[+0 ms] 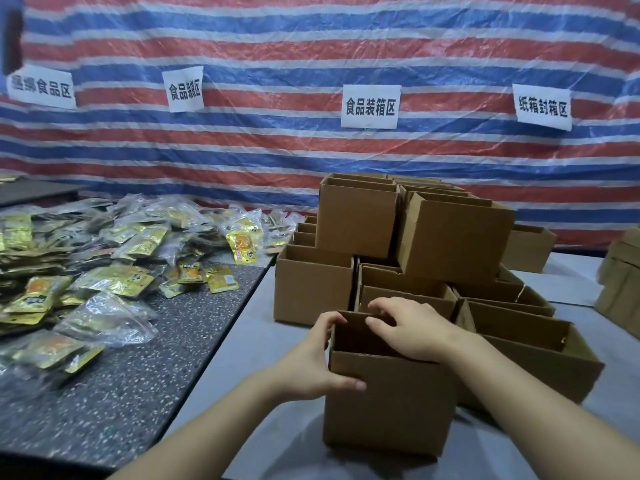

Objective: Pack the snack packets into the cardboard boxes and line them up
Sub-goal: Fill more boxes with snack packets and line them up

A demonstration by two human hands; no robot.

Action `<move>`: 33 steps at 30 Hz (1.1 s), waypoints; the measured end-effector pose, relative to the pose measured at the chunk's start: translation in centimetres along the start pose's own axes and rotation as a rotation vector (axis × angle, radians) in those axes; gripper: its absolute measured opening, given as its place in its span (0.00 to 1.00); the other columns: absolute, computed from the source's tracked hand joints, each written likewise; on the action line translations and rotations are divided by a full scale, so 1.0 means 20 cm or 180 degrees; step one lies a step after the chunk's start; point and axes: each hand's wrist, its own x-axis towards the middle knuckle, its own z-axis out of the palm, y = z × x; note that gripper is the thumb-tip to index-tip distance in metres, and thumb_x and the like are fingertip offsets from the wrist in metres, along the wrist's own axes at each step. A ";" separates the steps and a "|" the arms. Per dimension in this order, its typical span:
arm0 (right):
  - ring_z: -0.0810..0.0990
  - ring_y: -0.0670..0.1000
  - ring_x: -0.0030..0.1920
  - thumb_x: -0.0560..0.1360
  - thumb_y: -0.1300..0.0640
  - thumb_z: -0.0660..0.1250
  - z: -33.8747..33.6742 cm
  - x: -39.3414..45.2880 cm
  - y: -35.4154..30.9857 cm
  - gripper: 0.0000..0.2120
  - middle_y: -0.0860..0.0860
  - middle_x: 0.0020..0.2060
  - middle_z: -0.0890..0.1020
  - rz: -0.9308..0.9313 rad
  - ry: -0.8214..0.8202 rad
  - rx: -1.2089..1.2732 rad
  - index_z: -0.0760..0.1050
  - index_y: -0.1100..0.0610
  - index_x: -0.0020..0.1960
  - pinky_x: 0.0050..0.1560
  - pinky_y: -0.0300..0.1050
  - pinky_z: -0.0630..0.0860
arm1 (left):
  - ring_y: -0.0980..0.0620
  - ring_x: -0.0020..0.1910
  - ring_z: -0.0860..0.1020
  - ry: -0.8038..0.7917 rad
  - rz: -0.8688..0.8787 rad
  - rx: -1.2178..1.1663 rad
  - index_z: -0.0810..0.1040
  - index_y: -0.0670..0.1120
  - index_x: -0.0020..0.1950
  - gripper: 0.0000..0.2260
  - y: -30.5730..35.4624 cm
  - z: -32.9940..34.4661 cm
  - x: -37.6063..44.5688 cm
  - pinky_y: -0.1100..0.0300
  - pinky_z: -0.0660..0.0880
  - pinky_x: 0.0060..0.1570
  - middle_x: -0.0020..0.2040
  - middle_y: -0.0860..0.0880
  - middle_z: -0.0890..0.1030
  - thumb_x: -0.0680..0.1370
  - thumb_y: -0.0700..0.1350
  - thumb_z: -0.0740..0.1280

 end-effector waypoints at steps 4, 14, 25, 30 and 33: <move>0.76 0.48 0.62 0.82 0.40 0.58 0.08 0.00 0.01 0.18 0.42 0.60 0.78 0.0148 -0.0109 -0.0185 0.67 0.42 0.71 0.70 0.53 0.64 | 0.71 0.62 0.70 -0.0087 -0.0075 0.0081 0.58 0.69 0.64 0.38 -0.03 0.01 0.00 0.75 0.69 0.58 0.60 0.68 0.70 0.65 0.58 0.80; 0.71 0.48 0.70 0.83 0.38 0.53 -0.02 -0.05 -0.07 0.23 0.45 0.70 0.73 0.0325 -0.0319 -0.0307 0.64 0.44 0.75 0.74 0.52 0.64 | 0.53 0.66 0.71 0.1374 -0.0723 0.0079 0.59 0.55 0.76 0.29 -0.15 -0.51 0.03 0.57 0.71 0.62 0.73 0.48 0.67 0.79 0.61 0.64; 0.74 0.47 0.66 0.81 0.37 0.55 -0.11 0.15 -0.31 0.24 0.45 0.68 0.75 0.0042 0.0090 -0.0153 0.69 0.47 0.73 0.68 0.47 0.72 | 0.36 0.72 0.65 0.1453 -0.3343 0.2790 0.58 0.47 0.78 0.48 -0.86 -1.45 -0.30 0.39 0.69 0.68 0.76 0.39 0.62 0.68 0.72 0.68; 0.74 0.46 0.64 0.81 0.37 0.56 -0.05 0.22 -0.36 0.22 0.43 0.64 0.76 -0.0172 0.0162 -0.0022 0.72 0.45 0.70 0.67 0.49 0.73 | 0.41 0.63 0.73 0.1229 -0.3436 0.2904 0.66 0.45 0.72 0.41 -1.06 -1.41 -0.32 0.47 0.76 0.61 0.67 0.41 0.72 0.68 0.69 0.70; 0.74 0.47 0.65 0.81 0.37 0.58 -0.03 0.23 -0.35 0.21 0.43 0.65 0.75 -0.0140 0.0130 0.0039 0.72 0.45 0.69 0.66 0.49 0.74 | 0.44 0.55 0.76 0.1340 -0.3346 0.3122 0.69 0.46 0.64 0.31 -1.05 -1.41 -0.30 0.51 0.78 0.54 0.56 0.44 0.77 0.70 0.64 0.71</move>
